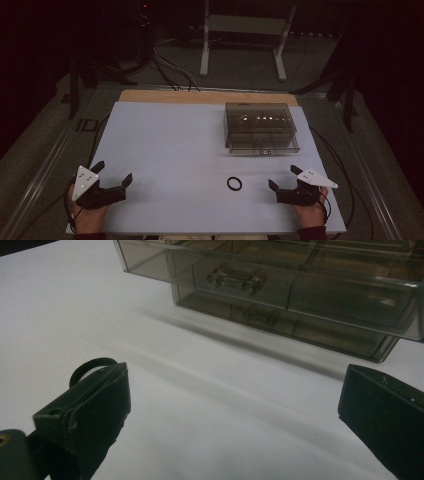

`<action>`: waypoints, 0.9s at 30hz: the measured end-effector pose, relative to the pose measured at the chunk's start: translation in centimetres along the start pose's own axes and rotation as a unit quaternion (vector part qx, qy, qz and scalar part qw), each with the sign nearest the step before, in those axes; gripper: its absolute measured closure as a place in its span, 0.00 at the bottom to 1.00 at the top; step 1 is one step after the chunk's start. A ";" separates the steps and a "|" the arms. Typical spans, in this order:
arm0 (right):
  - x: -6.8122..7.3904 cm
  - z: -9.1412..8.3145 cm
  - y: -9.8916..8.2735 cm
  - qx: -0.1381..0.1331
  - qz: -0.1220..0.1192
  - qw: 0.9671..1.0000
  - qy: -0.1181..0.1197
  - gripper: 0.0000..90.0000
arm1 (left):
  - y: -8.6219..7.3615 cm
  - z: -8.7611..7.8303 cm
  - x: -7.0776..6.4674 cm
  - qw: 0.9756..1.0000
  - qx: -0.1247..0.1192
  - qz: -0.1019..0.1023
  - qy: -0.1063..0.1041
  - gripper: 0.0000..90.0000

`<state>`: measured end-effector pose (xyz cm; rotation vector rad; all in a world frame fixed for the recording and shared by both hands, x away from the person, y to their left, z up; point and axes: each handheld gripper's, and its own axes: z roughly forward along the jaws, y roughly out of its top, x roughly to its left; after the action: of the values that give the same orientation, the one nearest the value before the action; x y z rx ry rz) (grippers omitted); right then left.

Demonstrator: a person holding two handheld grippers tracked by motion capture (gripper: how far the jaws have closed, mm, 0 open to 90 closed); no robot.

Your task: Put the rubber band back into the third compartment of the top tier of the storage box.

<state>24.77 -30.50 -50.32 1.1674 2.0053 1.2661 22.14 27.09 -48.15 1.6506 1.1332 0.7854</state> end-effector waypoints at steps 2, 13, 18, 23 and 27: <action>0.1 0.1 0.0 0.003 -0.004 1.000 -0.001 0.01 | 0.0 0.0 -0.1 1.000 0.003 0.001 0.003 0.01; 0.2 0.0 0.1 0.003 -0.003 1.000 -0.003 0.01 | 0.2 -0.1 -0.1 1.000 0.002 0.004 0.001 0.01; 0.2 0.0 0.2 0.006 -0.003 1.000 -0.001 0.01 | 0.2 0.1 0.0 1.000 0.010 0.003 0.011 0.01; 0.2 0.3 0.2 0.021 0.001 1.000 0.016 0.01 | 0.2 0.0 0.1 1.000 0.018 0.004 0.020 0.01; 0.6 0.5 0.5 0.031 -0.006 0.999 0.022 0.01 | 0.2 0.0 0.2 0.999 0.024 0.008 0.026 0.01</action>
<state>25.01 -29.61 -50.07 1.1636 2.0937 1.2437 22.25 27.23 -47.96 1.6887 1.1846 0.8228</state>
